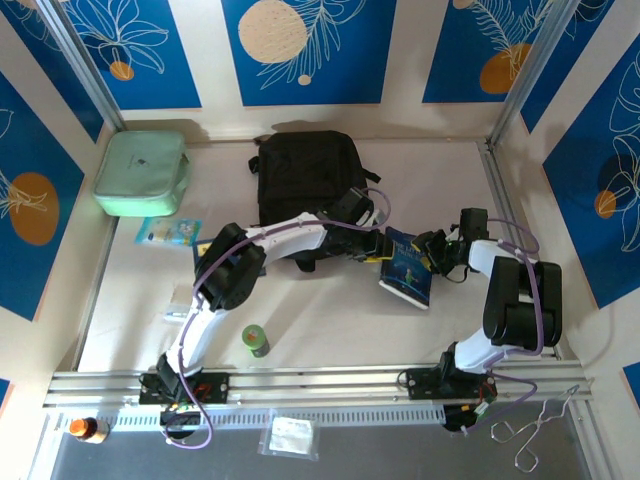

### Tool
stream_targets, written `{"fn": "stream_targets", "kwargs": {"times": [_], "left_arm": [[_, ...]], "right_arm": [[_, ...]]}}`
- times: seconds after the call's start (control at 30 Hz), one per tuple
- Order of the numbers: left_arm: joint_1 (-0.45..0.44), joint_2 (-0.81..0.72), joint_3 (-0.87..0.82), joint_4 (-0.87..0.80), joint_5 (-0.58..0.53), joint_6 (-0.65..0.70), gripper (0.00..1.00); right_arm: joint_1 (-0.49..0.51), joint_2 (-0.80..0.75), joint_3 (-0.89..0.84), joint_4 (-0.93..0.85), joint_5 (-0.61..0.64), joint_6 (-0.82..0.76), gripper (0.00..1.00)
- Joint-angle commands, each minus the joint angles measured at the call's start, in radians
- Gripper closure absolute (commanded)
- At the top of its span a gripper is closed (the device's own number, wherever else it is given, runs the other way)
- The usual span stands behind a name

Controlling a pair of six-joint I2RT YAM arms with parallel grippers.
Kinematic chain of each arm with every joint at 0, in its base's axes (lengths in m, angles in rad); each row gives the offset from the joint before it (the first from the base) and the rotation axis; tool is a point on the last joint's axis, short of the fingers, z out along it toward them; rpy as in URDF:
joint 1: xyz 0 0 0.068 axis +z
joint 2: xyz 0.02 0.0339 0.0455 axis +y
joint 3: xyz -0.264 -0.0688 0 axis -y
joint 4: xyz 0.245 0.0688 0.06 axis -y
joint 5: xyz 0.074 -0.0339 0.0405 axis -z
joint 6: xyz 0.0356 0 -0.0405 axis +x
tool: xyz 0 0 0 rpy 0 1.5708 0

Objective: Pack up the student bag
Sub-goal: Pick up the book from the middle-right of the table.

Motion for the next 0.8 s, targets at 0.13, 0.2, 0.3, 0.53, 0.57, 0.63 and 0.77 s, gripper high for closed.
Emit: {"fn": "stream_targets", "kwargs": {"times": [0.13,0.2,0.3,0.53,0.57,0.63,0.77], "left_arm": [[-0.012,0.040,0.019,0.139,0.083,-0.083,0.64],[-0.012,0.042,0.018,0.150,0.082,-0.097,0.65],[-0.012,0.045,0.025,0.139,0.065,-0.096,0.67],[-0.005,0.000,0.030,0.091,-0.003,-0.031,0.87],[-0.003,-0.010,0.033,0.085,-0.008,-0.021,0.90],[0.012,-0.035,0.032,0.084,-0.014,-0.012,0.99],[0.054,-0.094,0.021,0.093,-0.021,0.005,1.00]], "right_arm": [[0.002,-0.007,-0.063,-0.026,-0.087,0.057,0.51],[-0.002,-0.014,-0.072,-0.019,-0.092,0.067,0.51],[-0.006,-0.014,-0.078,-0.009,-0.102,0.070,0.51],[-0.019,-0.040,-0.073,-0.023,-0.111,0.053,0.51],[-0.021,-0.052,-0.071,-0.026,-0.109,0.048,0.51],[-0.026,-0.083,-0.067,-0.033,-0.109,0.043,0.51],[-0.030,-0.166,-0.069,-0.015,-0.117,0.026,0.49]]}}
